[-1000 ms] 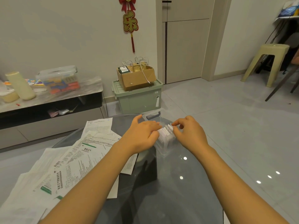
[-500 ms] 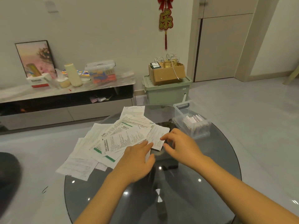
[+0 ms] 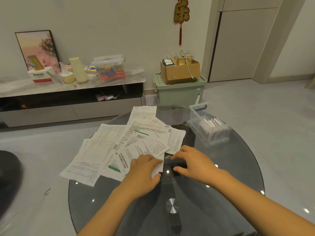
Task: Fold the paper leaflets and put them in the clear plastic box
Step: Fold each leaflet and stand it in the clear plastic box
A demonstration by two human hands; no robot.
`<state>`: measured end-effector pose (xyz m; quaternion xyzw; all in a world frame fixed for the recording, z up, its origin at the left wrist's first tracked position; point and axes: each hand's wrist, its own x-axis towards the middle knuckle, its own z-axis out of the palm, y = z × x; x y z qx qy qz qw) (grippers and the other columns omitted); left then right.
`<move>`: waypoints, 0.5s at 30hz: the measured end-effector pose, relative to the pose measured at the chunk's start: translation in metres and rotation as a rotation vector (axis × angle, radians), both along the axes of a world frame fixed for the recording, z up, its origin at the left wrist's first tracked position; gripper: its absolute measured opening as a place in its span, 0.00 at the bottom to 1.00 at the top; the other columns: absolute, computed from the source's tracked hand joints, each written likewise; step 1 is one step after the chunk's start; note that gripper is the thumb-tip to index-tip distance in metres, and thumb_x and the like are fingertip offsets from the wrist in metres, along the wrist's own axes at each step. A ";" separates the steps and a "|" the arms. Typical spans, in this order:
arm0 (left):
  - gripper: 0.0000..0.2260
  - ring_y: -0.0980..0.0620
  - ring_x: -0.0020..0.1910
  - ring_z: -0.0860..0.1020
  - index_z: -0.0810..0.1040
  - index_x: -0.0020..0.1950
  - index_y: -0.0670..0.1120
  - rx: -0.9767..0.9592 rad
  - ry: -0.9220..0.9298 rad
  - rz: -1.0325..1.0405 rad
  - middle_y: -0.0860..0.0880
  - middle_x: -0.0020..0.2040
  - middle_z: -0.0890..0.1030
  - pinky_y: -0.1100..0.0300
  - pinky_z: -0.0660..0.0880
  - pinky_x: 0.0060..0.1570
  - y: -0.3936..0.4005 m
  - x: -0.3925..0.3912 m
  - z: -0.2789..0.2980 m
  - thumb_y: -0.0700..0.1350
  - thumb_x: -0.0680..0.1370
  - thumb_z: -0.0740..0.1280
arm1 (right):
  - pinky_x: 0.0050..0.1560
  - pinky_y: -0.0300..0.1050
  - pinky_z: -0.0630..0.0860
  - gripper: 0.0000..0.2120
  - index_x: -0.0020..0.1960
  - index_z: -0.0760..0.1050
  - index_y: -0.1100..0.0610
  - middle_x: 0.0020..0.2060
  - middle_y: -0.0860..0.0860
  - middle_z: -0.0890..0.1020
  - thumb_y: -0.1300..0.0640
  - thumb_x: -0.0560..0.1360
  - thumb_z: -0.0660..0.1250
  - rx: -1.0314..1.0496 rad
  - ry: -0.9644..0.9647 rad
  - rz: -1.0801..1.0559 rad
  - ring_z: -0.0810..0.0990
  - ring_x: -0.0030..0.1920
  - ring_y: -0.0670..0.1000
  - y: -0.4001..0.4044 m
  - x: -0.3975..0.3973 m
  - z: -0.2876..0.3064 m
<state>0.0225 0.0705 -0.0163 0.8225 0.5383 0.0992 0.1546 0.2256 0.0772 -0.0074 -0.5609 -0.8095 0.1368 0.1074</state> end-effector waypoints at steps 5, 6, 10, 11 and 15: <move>0.31 0.44 0.76 0.46 0.47 0.78 0.49 -0.072 0.186 0.253 0.44 0.78 0.47 0.49 0.46 0.73 0.019 -0.013 -0.004 0.56 0.79 0.57 | 0.59 0.40 0.71 0.19 0.65 0.72 0.47 0.62 0.46 0.71 0.46 0.75 0.65 -0.012 0.004 0.010 0.70 0.62 0.46 -0.001 -0.001 -0.001; 0.31 0.43 0.76 0.47 0.46 0.78 0.49 -0.117 0.230 0.250 0.43 0.78 0.47 0.48 0.47 0.73 0.019 -0.013 -0.005 0.57 0.79 0.55 | 0.59 0.40 0.71 0.19 0.65 0.72 0.47 0.62 0.46 0.71 0.46 0.75 0.65 -0.010 0.003 0.011 0.70 0.62 0.46 -0.001 -0.001 -0.001; 0.26 0.46 0.67 0.63 0.60 0.74 0.52 0.002 0.232 0.190 0.47 0.70 0.64 0.53 0.61 0.66 0.003 0.000 -0.004 0.59 0.78 0.56 | 0.60 0.41 0.72 0.21 0.64 0.73 0.46 0.63 0.43 0.72 0.44 0.73 0.67 -0.017 0.035 0.043 0.70 0.63 0.45 0.000 -0.001 -0.002; 0.24 0.47 0.64 0.65 0.63 0.72 0.52 0.044 0.220 0.176 0.48 0.67 0.67 0.55 0.63 0.63 -0.002 0.004 -0.002 0.59 0.78 0.56 | 0.60 0.41 0.72 0.22 0.64 0.73 0.46 0.63 0.42 0.73 0.44 0.72 0.68 -0.024 0.052 0.062 0.70 0.63 0.44 0.000 -0.001 -0.003; 0.17 0.51 0.52 0.74 0.75 0.58 0.50 0.143 0.230 0.103 0.49 0.55 0.76 0.59 0.68 0.49 -0.014 0.020 0.004 0.57 0.79 0.55 | 0.60 0.41 0.72 0.23 0.65 0.70 0.45 0.62 0.42 0.74 0.45 0.72 0.69 -0.035 0.088 0.073 0.72 0.61 0.44 -0.004 -0.004 -0.002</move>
